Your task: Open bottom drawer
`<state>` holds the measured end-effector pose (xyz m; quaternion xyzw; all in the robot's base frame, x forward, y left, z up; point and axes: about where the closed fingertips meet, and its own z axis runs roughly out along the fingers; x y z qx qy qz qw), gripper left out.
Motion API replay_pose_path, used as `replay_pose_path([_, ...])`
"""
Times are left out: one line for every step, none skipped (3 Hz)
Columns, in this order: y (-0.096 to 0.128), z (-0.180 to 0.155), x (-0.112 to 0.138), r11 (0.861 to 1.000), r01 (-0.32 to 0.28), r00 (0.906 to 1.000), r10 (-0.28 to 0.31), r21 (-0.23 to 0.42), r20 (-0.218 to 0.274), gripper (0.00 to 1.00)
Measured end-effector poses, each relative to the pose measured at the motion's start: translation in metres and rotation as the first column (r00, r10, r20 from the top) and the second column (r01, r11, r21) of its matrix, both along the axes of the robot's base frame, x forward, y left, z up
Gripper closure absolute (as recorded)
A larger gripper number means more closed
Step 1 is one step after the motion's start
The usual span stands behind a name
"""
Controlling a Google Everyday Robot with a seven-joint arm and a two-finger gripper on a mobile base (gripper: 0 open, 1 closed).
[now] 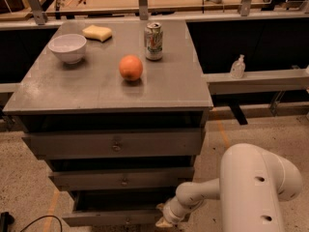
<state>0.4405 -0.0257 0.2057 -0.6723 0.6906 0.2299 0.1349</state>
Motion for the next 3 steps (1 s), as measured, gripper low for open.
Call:
replay_pose_path([0.0, 0.0, 0.0, 1.0, 0.0, 1.0, 0.0, 0.0, 0.0, 0.05])
replay_pose_path([0.002, 0.017, -0.008, 0.999, 0.042, 0.9987, -0.042, 0.006, 0.029, 0.0])
replay_pose_path([0.003, 0.055, -0.021, 0.99, 0.137, 0.9868, -0.138, 0.018, 0.085, 0.0])
